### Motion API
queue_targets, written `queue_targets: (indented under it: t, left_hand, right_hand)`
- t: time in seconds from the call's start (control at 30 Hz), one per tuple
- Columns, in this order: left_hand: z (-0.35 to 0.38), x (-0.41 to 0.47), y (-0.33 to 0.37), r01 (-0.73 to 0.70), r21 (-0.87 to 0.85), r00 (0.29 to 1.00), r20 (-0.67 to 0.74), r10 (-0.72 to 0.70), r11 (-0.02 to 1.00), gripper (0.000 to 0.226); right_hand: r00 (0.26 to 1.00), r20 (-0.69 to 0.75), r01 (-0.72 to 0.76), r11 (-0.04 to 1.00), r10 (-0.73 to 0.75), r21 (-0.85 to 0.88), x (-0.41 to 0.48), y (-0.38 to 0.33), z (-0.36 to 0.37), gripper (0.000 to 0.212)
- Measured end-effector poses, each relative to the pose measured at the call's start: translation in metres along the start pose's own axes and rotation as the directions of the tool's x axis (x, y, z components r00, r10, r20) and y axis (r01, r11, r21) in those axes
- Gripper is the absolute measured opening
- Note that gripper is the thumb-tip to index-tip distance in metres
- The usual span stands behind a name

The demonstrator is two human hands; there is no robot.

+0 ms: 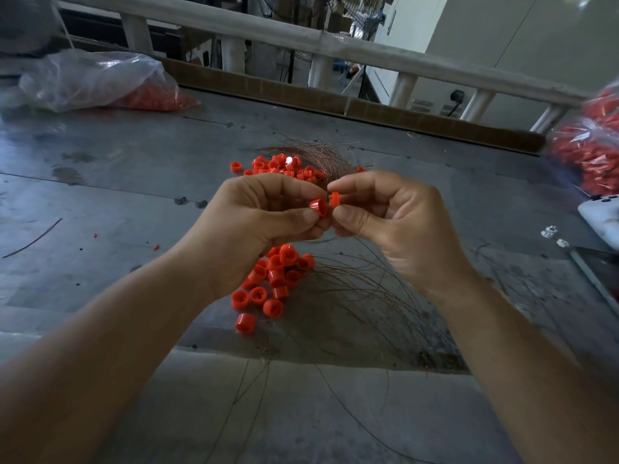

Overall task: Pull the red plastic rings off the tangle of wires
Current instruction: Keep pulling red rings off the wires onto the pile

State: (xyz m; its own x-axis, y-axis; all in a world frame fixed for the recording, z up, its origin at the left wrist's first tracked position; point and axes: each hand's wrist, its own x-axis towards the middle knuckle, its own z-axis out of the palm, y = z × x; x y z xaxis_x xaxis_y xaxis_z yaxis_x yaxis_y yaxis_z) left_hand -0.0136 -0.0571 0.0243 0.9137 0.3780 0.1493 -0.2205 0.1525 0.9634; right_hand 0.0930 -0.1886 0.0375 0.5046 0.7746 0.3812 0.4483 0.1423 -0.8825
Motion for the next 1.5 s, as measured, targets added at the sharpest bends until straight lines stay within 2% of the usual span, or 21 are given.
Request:
queue_targets:
  t: [0.13, 0.27, 0.53, 1.17, 1.37, 1.43, 1.5]
  left_hand:
    - [0.0009, -0.0001, 0.0005, 0.0, 0.007, 1.0, -0.006, 0.0, 1.0, 0.018]
    - [0.0015, -0.0002, 0.001, -0.003, 0.017, 1.0, -0.02, 0.003, 1.0, 0.019]
    - [0.002, -0.0005, 0.0, 0.0, 0.052, 0.999, -0.035, 0.002, 0.999, 0.02]
    - [0.0019, -0.0017, -0.0027, 0.017, 0.097, 1.0, -0.003, -0.017, 0.995, 0.018]
    - [0.0017, -0.0033, -0.0033, -0.026, 0.2, 1.0, 0.014, 0.024, 0.979, 0.018]
    - [0.0007, -0.0035, -0.0038, -0.029, 0.245, 0.999, 0.027, 0.023, 0.969, 0.02]
    - [-0.0002, -0.0035, -0.0037, -0.007, 0.216, 0.999, 0.039, -0.002, 0.976, 0.021]
  right_hand:
    - [1.0, -0.014, 0.001, 1.0, -0.001, -0.022, 0.0002, 0.0004, -0.0018, 0.024]
    - [1.0, -0.024, 0.008, 1.0, -0.008, -0.025, 0.0003, 0.0001, 0.0004, 0.018]
    - [0.995, -0.031, 0.089, 0.971, -0.099, -0.222, -0.0011, 0.0041, 0.005, 0.023]
    - [0.988, -0.043, 0.135, 0.958, -0.15, -0.251, -0.0052, 0.0014, 0.0055, 0.024]
    - [0.967, 0.01, 0.232, 0.866, -0.254, -0.444, -0.0053, 0.0025, 0.0064, 0.021]
    - [0.966, 0.037, 0.244, 0.854, -0.256, -0.459, -0.0048, 0.0036, 0.0057, 0.02]
    - [0.969, 0.034, 0.234, 0.875, -0.243, -0.424, -0.0047, 0.0039, 0.0045, 0.021]
